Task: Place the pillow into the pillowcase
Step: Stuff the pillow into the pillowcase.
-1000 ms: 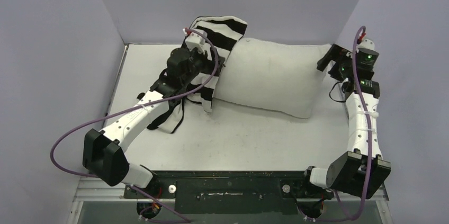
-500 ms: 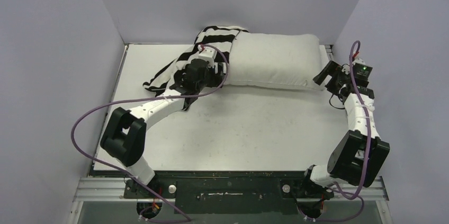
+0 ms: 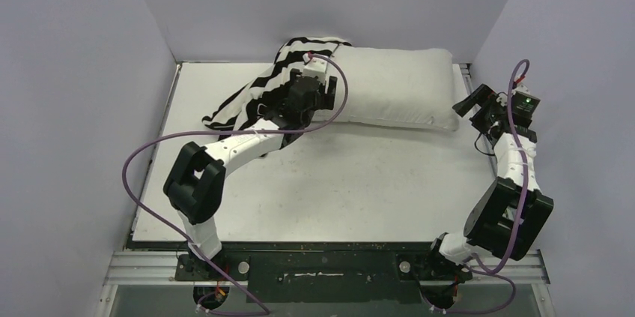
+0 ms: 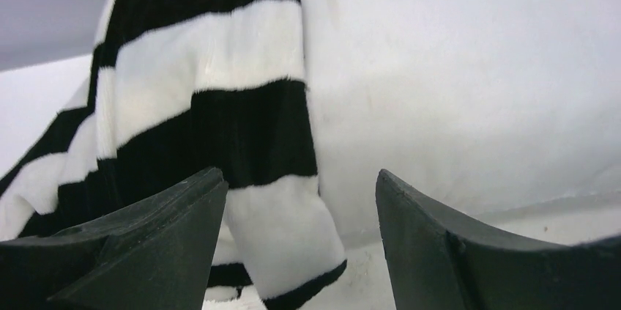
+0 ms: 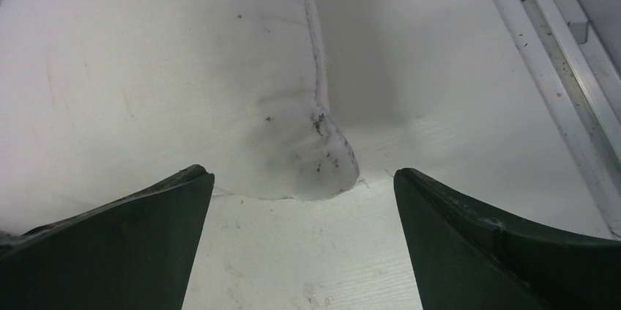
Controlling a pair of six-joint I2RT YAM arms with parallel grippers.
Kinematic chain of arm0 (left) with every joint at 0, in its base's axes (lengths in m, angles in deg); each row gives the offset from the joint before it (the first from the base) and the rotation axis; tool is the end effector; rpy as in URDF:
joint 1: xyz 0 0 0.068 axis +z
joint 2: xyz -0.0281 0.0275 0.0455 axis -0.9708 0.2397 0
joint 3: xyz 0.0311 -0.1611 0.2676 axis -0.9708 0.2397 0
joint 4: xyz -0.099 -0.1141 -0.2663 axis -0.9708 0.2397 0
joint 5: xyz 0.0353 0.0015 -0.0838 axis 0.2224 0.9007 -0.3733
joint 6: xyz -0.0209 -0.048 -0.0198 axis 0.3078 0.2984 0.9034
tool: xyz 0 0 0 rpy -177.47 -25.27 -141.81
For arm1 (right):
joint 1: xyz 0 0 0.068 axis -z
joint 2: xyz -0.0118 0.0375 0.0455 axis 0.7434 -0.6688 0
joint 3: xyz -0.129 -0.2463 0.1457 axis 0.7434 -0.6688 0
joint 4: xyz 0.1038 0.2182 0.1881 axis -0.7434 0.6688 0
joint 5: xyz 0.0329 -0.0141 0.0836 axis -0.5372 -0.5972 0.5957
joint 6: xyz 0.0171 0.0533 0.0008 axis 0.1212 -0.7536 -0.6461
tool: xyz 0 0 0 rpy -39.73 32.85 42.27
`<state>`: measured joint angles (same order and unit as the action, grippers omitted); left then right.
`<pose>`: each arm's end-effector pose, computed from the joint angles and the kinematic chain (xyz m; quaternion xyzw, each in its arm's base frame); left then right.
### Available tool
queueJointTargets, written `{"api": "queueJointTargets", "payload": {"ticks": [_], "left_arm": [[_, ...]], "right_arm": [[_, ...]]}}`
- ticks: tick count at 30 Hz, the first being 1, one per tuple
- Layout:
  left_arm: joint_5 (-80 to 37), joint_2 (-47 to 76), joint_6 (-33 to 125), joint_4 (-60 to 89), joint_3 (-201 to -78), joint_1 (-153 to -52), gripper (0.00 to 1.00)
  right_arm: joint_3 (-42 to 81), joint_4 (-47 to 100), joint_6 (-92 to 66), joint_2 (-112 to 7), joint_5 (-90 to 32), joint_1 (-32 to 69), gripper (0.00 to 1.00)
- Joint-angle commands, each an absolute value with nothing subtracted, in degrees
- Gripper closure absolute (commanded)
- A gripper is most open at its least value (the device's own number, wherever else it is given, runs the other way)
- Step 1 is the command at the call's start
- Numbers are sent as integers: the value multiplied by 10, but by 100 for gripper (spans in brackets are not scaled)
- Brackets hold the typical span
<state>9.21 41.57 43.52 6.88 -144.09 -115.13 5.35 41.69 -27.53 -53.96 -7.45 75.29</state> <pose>0.3827 -0.2911 0.3082 0.0929 0.7880 -0.0961 0.6009 0.3284 -0.1483 0.3030 0.2556 0.8349 0.2020 0.4437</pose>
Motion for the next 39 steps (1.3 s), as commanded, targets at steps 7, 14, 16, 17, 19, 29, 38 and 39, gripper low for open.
{"api": "queueJointTargets", "payload": {"ticks": [7,14,16,17,19,29,38,39], "left_arm": [[237,533,359,64,-1596,-1162,30],[171,549,378,89,-1635,-1154,100],[137,531,388,88,-1631,-1158,100],[116,521,396,84,-1626,-1160,100],[75,496,418,75,-1616,-1166,100],[-2,421,528,16,-1544,-1247,100],[-72,366,613,-20,-1490,-1273,100],[-72,360,607,-16,-1489,-1272,100]], "right_arm": [[94,358,-288,-597,-48,763,0],[85,341,-277,-637,11,728,4],[71,325,-284,-632,24,707,8],[63,313,-293,-628,35,698,10],[44,288,-315,-616,53,676,16],[-66,170,-428,-533,23,576,30],[-126,107,-502,-458,-3,462,33],[-126,107,-509,-444,-9,451,33]]}}
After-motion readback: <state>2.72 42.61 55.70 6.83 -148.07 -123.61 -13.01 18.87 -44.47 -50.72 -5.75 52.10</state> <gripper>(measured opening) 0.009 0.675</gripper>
